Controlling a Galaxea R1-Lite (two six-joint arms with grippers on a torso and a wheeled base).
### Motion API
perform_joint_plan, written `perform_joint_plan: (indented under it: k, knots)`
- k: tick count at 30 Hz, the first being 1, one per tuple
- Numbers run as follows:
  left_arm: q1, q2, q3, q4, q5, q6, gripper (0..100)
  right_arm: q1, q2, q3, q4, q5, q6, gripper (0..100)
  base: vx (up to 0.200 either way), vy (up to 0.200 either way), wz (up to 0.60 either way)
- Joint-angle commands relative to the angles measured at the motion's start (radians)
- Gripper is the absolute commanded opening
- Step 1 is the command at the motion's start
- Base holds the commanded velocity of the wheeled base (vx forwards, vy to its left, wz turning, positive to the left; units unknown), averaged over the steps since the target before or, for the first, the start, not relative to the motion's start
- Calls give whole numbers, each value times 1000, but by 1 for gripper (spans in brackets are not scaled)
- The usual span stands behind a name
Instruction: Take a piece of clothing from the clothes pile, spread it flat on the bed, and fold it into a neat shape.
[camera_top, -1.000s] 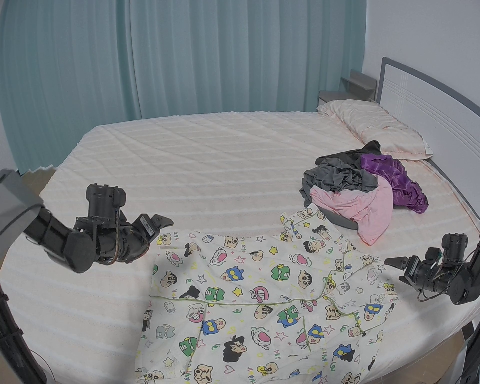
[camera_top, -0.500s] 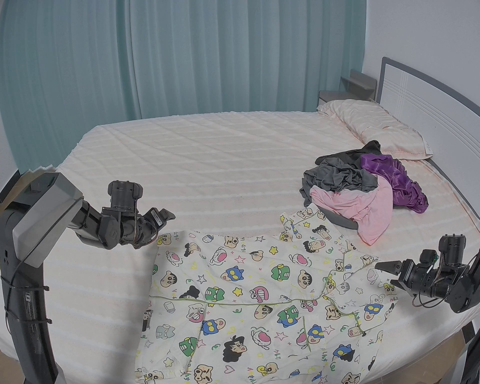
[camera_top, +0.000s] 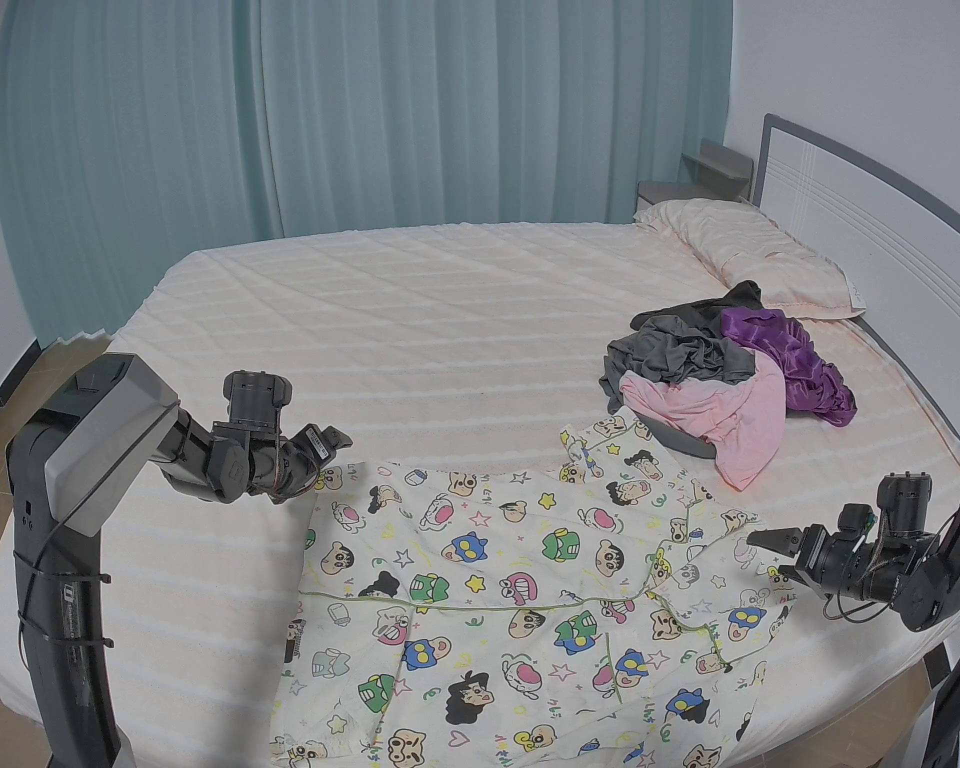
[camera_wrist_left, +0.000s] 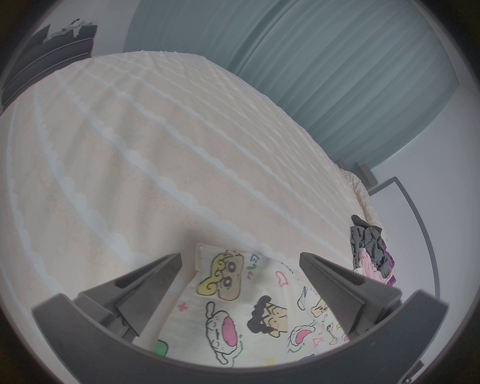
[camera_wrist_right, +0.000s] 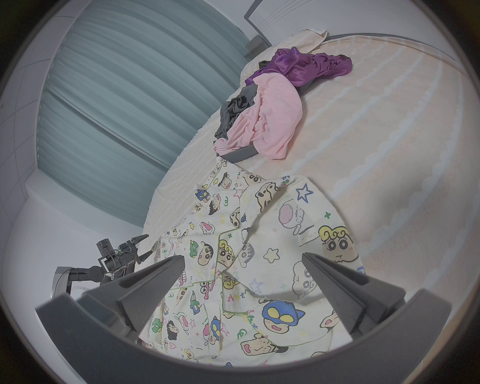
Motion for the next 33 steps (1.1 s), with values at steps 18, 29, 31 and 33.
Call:
perform_joint_plan:
  k: [18,29,31,33]
  knots:
    - [6,72,-89,2,13,-10,0,1,22,1,-1,6,1,100,0,0,0]
    - [58,106,-245,115,34,-7,0,1,20,1,-3,6,0,100,0,0,0]
    - [63,117,-270,127,36,-5,0,1,22,1,-3,6,0,100,0,0,0]
    - [67,129,-279,127,36,-4,0,1,22,2,-3,6,0,100,0,0,0]
